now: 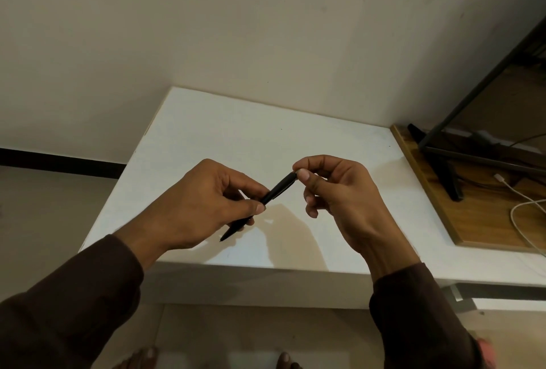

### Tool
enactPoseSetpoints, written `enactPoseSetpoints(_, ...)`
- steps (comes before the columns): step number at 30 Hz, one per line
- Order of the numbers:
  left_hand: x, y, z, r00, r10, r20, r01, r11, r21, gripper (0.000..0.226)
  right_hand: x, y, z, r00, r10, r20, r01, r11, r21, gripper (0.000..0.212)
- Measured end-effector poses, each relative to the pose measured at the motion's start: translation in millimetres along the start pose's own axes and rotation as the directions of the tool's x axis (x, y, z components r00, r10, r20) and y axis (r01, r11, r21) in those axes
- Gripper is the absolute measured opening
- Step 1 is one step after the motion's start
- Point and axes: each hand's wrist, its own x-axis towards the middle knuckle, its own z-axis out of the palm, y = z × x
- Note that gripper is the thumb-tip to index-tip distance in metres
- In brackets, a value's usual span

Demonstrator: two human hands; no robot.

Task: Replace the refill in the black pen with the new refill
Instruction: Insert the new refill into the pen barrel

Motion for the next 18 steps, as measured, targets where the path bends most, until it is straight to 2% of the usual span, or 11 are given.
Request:
enactPoseSetpoints(3, 0, 1, 1, 1.0, -0.01, 0.004, 0.01, 1.0, -0.012, 0.019, 0, -2, -2, 0.999, -0.044, -0.016, 0.041, 0.989, -0.142, 0.015)
enactPoseSetpoints(5, -1, 1, 0, 1.0, -0.014, 0.005, 0.014, 1.0, -0.022, 0.019, -1, -4, -2, 0.998, -0.07, -0.01, 0.067, 0.986, -0.154, 0.015)
enactPoseSetpoints(10, -1, 4, 1, 1.0, -0.016, -0.002, 0.016, 0.999, -0.028, 0.019, -3, -7, -2, 0.999, -0.001, 0.043, -0.004, 0.994, 0.106, 0.013)
enactPoseSetpoints(14, -1, 6, 2, 1.0, -0.017, -0.018, 0.016, 0.999, -0.033, 0.019, -4, -7, 1, 0.992, 0.101, 0.071, -0.117, 0.951, 0.286, 0.012)
enactPoseSetpoints(18, -1, 8, 0, 1.0, -0.013, -0.023, 0.012, 0.999, -0.029, 0.018, -4, -6, 10, 0.982, 0.171, 0.078, -0.188, 0.903, 0.387, 0.013)
